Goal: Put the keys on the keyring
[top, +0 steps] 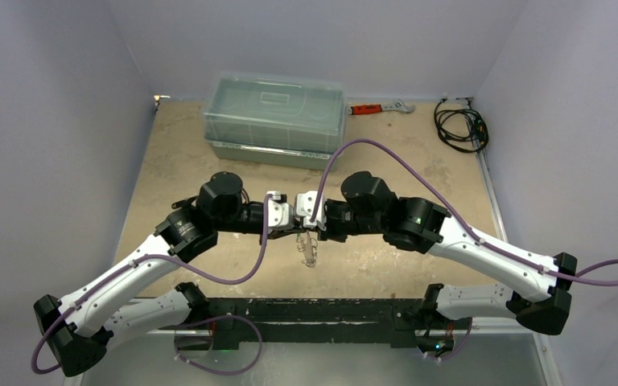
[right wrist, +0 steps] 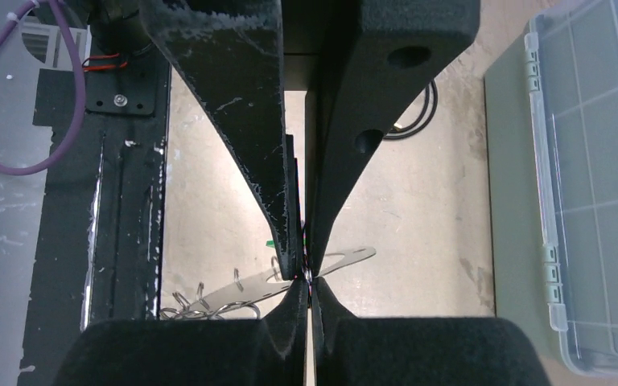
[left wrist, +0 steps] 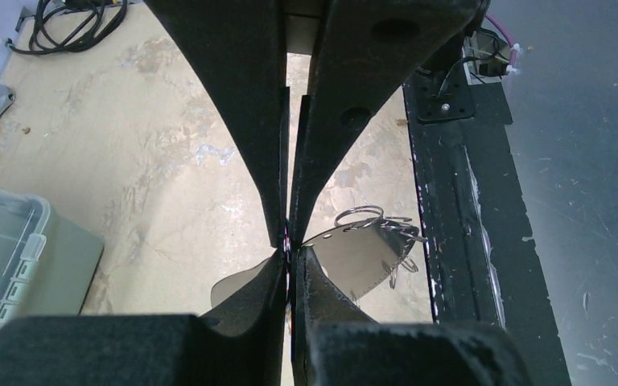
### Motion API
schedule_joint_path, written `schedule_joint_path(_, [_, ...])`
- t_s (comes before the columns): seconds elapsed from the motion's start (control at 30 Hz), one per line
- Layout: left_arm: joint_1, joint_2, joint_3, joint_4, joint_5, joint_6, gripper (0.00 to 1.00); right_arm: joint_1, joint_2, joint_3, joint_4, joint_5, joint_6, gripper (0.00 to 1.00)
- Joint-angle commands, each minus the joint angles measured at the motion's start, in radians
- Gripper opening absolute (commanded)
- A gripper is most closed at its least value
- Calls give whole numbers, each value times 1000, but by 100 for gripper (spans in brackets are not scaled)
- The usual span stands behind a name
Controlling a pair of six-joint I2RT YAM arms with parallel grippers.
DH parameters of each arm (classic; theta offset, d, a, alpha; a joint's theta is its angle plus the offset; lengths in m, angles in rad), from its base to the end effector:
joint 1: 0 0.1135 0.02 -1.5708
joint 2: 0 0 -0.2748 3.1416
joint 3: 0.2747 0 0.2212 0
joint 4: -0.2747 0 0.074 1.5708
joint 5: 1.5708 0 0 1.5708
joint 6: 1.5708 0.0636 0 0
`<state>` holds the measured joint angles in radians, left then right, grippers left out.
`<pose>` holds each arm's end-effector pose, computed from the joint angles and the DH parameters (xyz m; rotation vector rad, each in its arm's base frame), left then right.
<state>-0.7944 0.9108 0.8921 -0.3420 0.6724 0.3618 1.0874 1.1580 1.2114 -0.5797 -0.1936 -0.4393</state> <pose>0.0988 -0.1571 0.3429 1.4272 1.3445 -0.9334 0.0994 0.2156 0.3680 -1.5649 1.4627 0.5888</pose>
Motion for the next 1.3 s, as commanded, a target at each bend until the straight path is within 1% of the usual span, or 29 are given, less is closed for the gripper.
schedule_joint_path(0.0, [-31, -8, 42, 90, 91, 22, 0, 3, 2, 16, 88, 13, -9, 0])
schedule_joint_path(0.03, [-32, -11, 40, 90, 83, 22, 4, 3, -4, 10, 102, 22, -9, 0])
schedule_joint_path(0.1, [-31, -20, 35, 93, 51, 19, 33, 3, -21, -5, 142, 21, -8, 0])
schedule_joint_path(0.13, [-31, -26, 28, 99, 38, 14, 46, 3, -30, -17, 161, 28, -8, 0])
schedule_joint_path(0.17, [-32, -36, 17, 108, 27, 9, 56, 4, -39, -29, 182, 38, -10, 0])
schedule_joint_path(0.2, [-32, -48, 4, 123, 15, 4, 70, 3, -47, -42, 201, 43, -9, 0])
schedule_joint_path(0.23, [-31, -63, -12, 138, 2, -3, 79, 3, -54, -53, 222, 49, -9, 0])
schedule_joint_path(0.27, [-32, -82, -28, 151, -10, -6, 81, 3, -63, -62, 245, 56, -7, 0])
schedule_joint_path(0.33, [-32, -114, -50, 168, -40, -10, 80, 3, -71, -77, 261, 64, -9, 0])
schedule_joint_path(0.43, [-31, -145, -72, 188, -81, -10, 75, 2, -85, -89, 279, 80, -14, 0])
schedule_joint_path(0.63, [-30, -148, -77, 175, -121, 8, 71, 2, -99, -81, 272, 98, -32, 0])
schedule_joint_path(0.77, [-27, -157, -82, 187, -145, 13, 65, 2, -112, -71, 261, 87, -30, 0])
schedule_joint_path(0.83, [-19, -153, -83, 196, -135, 12, 63, 2, -122, -75, 264, 80, -29, 0])
schedule_joint_path(1.0, [20, -122, -81, 225, -92, -6, 54, 2, -135, -78, 260, 76, -28, 0])
schedule_joint_path(1.27, [56, -104, -91, 266, -51, -21, 47, 3, -158, -87, 263, 47, -28, 0])
